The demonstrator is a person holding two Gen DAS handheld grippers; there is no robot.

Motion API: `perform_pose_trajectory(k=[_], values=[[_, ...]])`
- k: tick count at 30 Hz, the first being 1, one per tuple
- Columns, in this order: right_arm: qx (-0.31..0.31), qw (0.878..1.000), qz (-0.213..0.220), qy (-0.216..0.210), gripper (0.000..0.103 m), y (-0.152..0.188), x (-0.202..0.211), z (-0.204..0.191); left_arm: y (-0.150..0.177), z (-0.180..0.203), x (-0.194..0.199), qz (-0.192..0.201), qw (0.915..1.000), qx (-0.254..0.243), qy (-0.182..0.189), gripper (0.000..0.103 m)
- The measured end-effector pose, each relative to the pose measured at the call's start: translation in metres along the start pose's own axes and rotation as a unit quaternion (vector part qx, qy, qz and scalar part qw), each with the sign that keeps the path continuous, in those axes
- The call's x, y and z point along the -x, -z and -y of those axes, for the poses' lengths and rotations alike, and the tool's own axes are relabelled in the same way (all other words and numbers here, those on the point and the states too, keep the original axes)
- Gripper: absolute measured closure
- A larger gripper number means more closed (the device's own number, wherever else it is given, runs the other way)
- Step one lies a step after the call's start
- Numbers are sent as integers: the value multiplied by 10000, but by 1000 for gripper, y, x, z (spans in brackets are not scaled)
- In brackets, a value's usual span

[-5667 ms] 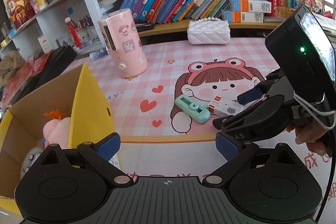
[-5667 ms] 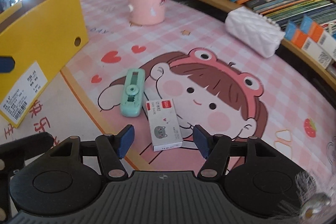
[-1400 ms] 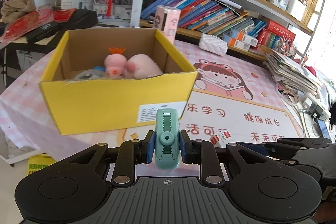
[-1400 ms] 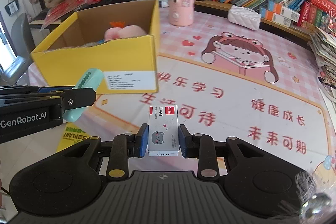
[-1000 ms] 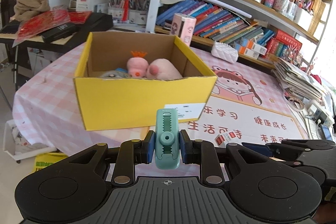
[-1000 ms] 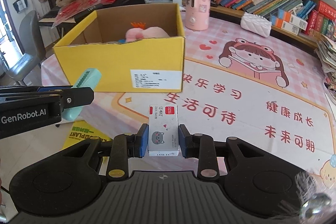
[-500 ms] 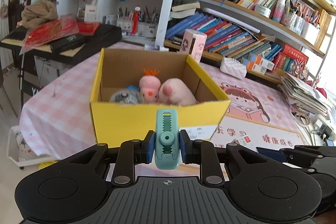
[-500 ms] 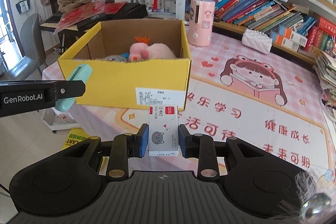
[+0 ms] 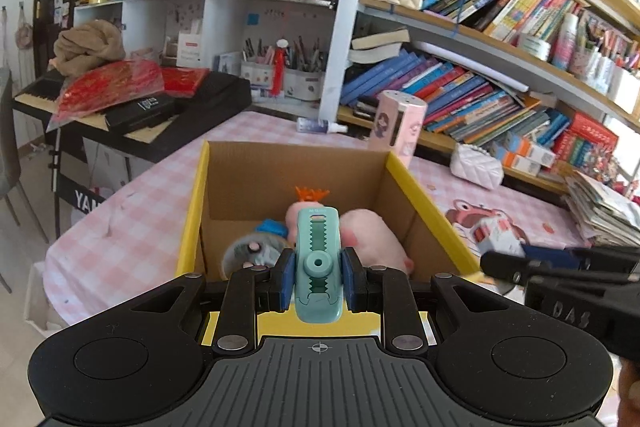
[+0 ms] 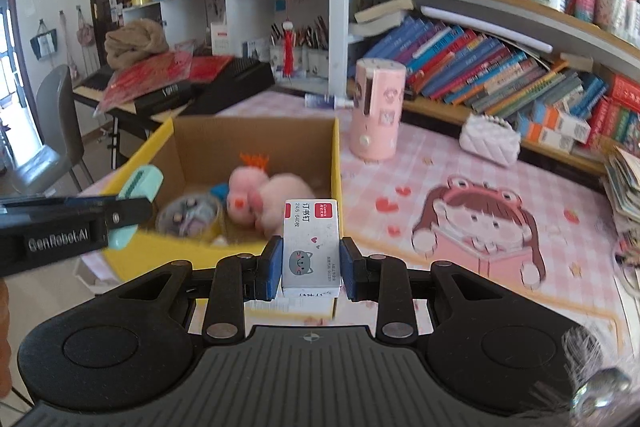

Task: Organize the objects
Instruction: 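Lift and carry the stapler and card box with both tools toward the yellow box, then lower the stapler and card box into the box with both tools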

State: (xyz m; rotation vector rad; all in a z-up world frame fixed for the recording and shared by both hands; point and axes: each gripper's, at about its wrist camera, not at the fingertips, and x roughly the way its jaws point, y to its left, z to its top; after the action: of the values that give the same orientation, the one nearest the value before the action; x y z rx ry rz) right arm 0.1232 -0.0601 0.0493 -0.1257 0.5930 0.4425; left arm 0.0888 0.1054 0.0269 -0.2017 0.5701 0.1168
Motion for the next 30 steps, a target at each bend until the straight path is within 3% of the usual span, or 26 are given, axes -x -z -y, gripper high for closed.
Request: perform_pose_trajectory(k=[14, 30], values=[[347, 9988, 66, -325, 75, -47, -68, 8, -4, 11, -70, -406, 9975, -364, -459, 80], [1068, 9910, -359, -726, 75, -49, -131, -12, 7, 18, -110, -920, 9908, -600, -797, 80]])
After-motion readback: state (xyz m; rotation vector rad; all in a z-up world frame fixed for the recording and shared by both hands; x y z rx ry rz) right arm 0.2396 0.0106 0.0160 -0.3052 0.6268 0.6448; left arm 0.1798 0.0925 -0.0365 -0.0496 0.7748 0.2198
